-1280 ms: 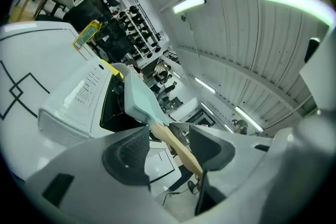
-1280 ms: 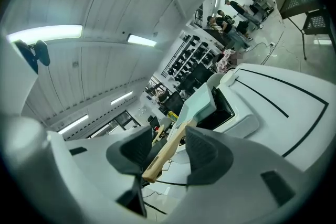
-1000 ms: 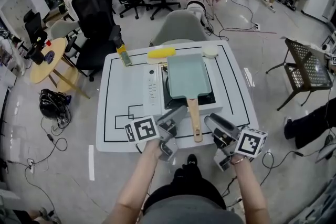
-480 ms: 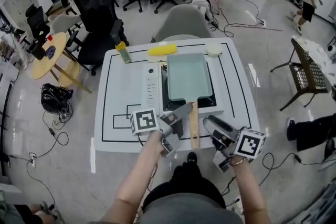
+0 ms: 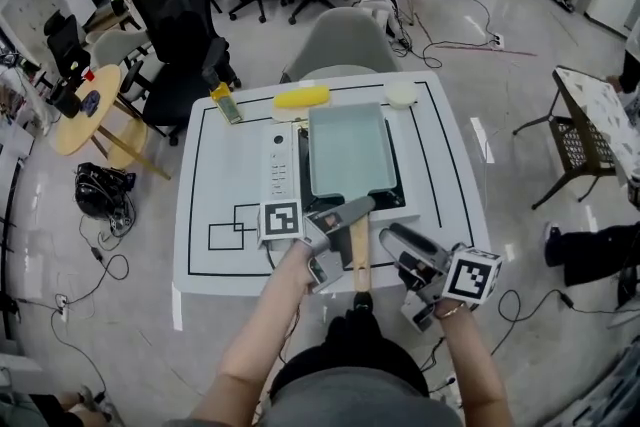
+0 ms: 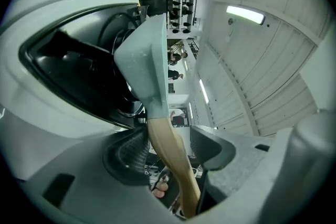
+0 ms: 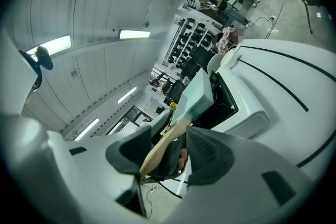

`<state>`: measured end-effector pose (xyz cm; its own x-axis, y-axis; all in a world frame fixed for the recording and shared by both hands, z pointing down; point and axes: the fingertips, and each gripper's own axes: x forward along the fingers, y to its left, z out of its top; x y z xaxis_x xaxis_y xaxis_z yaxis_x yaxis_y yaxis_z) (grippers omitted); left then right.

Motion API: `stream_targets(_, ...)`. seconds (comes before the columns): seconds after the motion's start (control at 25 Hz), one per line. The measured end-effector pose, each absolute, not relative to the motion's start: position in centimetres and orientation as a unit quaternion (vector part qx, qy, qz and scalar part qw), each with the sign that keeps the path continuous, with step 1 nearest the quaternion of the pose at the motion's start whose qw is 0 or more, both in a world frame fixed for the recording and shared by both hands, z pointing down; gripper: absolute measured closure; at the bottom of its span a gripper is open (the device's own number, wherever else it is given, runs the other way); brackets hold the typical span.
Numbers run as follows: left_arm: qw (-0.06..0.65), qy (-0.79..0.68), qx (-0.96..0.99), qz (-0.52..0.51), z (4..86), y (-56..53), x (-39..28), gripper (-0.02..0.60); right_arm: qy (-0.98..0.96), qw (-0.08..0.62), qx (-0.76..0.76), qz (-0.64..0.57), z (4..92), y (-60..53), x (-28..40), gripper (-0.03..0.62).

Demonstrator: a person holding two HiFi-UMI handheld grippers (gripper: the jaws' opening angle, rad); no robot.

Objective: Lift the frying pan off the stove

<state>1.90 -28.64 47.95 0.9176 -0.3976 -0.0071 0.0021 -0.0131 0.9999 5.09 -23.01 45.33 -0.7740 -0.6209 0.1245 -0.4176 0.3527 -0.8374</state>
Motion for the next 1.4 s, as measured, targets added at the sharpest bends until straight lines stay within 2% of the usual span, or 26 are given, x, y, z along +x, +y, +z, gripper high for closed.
stream_targets(0.32,0.703,-0.124,0.687,-0.138,47.9,-29.1,2.7,0.350,0.814,0.098,-0.300,-0.488,45.6,-22.8,4.7,0.394)
stream_targets(0.52,0.710,-0.130,0.679,-0.133,48.6,-29.4,2.6,0.411,0.816,0.105,-0.262,-0.504,45.1,-23.0,3.4,0.396)
stream_targets(1.0,0.713,-0.126,0.676,-0.134,48.4,-29.0,2.8,0.416,0.805,0.092,-0.160,-0.563,45.1,-23.1,1.0,0.364)
stream_targets(1.4,0.715,-0.126,0.673,-0.141,48.2,-29.2,2.6,0.417,0.776,0.088,-0.105,-0.615,45.5,-23.7,0.8,0.385)
